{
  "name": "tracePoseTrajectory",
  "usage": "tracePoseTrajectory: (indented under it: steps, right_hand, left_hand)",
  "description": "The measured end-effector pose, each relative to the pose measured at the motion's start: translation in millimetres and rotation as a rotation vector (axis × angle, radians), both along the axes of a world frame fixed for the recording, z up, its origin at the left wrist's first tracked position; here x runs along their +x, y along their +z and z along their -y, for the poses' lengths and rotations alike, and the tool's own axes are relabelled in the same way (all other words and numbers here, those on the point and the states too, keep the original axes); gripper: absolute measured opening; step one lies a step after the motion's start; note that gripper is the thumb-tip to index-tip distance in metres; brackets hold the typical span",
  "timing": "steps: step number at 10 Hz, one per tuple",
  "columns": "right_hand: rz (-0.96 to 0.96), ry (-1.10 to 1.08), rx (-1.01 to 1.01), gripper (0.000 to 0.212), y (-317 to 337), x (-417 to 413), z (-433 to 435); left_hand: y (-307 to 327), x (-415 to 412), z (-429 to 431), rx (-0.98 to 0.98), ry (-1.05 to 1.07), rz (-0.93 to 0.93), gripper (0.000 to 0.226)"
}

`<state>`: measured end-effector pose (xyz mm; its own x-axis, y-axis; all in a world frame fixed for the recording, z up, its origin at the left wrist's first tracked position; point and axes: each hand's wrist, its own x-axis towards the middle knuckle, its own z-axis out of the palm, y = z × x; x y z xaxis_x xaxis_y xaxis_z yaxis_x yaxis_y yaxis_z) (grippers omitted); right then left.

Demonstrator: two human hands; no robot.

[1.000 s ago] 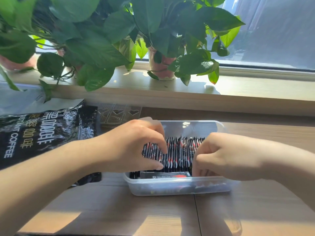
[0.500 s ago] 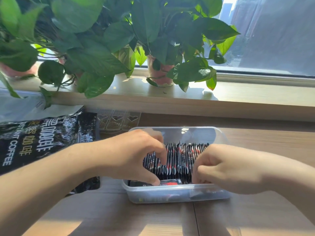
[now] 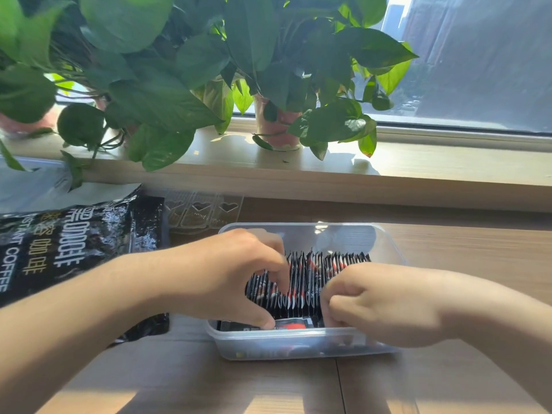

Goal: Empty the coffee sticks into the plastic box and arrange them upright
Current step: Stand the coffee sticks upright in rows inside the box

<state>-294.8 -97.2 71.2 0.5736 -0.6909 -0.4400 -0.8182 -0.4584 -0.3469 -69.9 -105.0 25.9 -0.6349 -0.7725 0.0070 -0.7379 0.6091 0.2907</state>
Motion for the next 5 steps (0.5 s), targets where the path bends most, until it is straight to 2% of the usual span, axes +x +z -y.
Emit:
tracePoseTrajectory:
  steps: [2,3,4,5]
  right_hand:
    - [0.152,0.023,-0.008,0.022,-5,-6,1]
    - [0.320,-0.007,-0.008,0.025,-2,-20,-1]
    - [0.519,-0.089,-0.074,0.023,-3,-35,-1]
    - [0.586,-0.112,-0.209,0.016,-13,-46,-1]
  left_hand:
    - [-1,1,-3,-0.071,-0.040,-0.119,0.032]
    - [-2,1,-5,-0.149,-0.054,-0.133,0.028]
    - [-5,3,-6,-0.244,-0.045,-0.151,0.025]
    - [-2,4,-10,-0.279,-0.014,-0.204,0.030]
